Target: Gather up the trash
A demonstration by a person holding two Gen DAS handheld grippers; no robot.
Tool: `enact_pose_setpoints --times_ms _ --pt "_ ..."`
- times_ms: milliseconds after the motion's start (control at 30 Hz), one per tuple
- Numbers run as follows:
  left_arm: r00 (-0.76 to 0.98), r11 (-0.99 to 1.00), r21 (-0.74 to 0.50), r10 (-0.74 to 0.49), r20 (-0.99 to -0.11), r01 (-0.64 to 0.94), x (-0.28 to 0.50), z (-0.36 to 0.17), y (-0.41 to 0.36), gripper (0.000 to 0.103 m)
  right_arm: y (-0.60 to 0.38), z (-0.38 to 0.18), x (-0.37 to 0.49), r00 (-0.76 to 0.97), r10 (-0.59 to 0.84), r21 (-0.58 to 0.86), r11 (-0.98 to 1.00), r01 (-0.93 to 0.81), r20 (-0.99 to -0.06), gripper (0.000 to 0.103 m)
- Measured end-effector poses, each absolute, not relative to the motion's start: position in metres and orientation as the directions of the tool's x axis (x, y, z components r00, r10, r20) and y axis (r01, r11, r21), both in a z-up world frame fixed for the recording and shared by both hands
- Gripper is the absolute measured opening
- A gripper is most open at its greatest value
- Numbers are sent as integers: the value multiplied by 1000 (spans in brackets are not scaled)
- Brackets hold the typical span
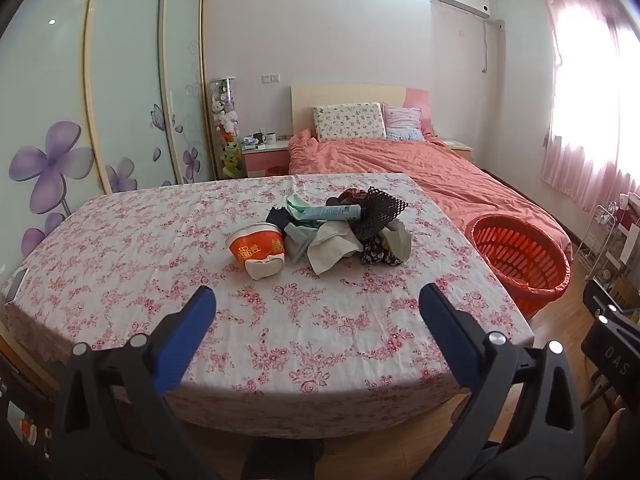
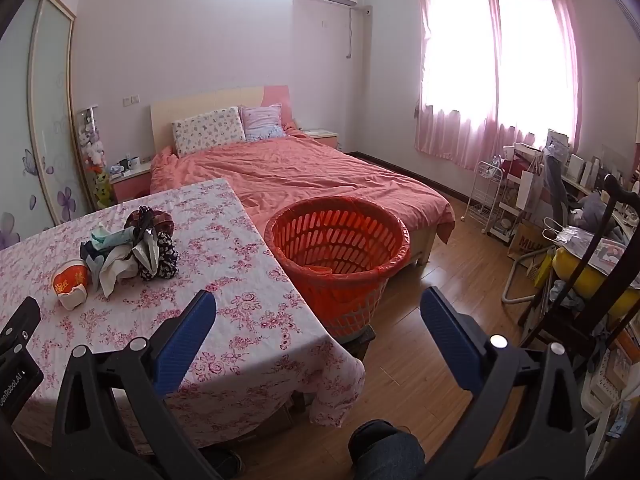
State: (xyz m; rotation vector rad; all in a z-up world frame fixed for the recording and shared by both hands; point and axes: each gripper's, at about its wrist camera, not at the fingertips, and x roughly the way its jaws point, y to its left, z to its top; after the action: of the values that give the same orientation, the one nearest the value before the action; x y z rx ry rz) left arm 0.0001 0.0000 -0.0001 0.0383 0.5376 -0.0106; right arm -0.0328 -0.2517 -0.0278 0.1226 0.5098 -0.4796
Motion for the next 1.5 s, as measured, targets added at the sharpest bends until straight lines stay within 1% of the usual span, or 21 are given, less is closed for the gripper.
enact_pose_setpoints --times_ms 1500 --pt "854 999 31 -1 -520 20 -1 -4 0 99 -251 -29 -30 761 -411 -9 882 471 -501 101"
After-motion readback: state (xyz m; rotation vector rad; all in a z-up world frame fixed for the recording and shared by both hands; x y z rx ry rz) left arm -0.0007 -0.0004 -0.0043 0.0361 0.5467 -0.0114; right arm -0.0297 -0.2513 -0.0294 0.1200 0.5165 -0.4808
